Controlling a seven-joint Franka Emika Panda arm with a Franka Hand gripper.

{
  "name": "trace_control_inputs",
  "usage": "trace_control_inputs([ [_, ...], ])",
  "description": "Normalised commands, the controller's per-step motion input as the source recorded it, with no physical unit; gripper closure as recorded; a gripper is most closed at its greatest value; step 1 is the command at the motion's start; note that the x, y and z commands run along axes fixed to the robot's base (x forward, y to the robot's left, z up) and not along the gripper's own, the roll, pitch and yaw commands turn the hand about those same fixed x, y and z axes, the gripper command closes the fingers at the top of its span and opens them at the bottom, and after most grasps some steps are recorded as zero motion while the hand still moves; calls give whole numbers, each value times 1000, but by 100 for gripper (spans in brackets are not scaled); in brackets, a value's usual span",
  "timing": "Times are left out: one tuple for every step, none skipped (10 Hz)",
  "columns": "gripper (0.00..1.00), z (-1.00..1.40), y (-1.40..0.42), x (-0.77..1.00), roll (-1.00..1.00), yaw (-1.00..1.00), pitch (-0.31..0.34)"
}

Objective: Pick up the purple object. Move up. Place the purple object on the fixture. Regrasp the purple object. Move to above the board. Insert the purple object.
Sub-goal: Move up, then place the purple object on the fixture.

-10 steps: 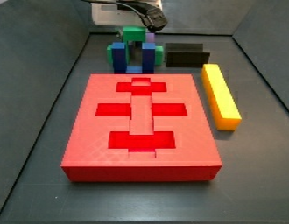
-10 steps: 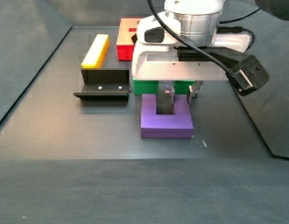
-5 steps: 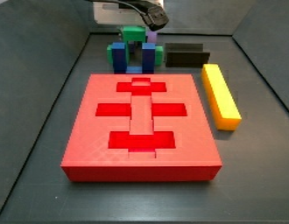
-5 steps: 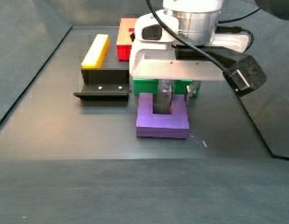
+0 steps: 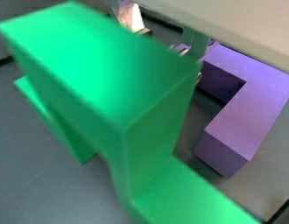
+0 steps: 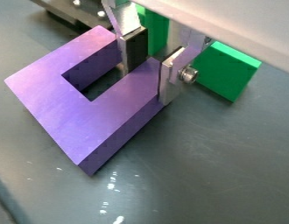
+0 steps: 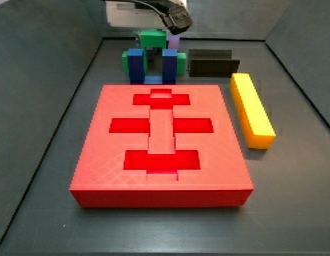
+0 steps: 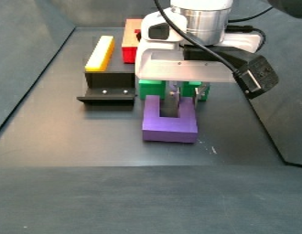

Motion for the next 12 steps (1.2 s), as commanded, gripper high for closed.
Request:
trace_control_inputs([
  [100, 740, -68, -50, -14, 49, 45],
  [100, 600, -60, -60, -8, 47, 58],
  [100, 236, -22, -5, 21, 29, 20],
  [100, 0, 0, 0, -23, 0, 0],
  [100, 271, 240, 237, -1000, 0, -20],
  [100, 120, 131, 460, -1000, -77, 0],
  [100, 117, 94, 509, -1000, -94, 0],
  [100, 117, 86, 520, -1000, -103, 0],
  [100, 117, 83, 523, -1000, -103, 0],
  [100, 114, 74, 526, -1000, -103, 0],
  [100, 114, 74, 526, -1000, -100, 0],
  [100, 106, 89, 394, -1000, 0, -14],
])
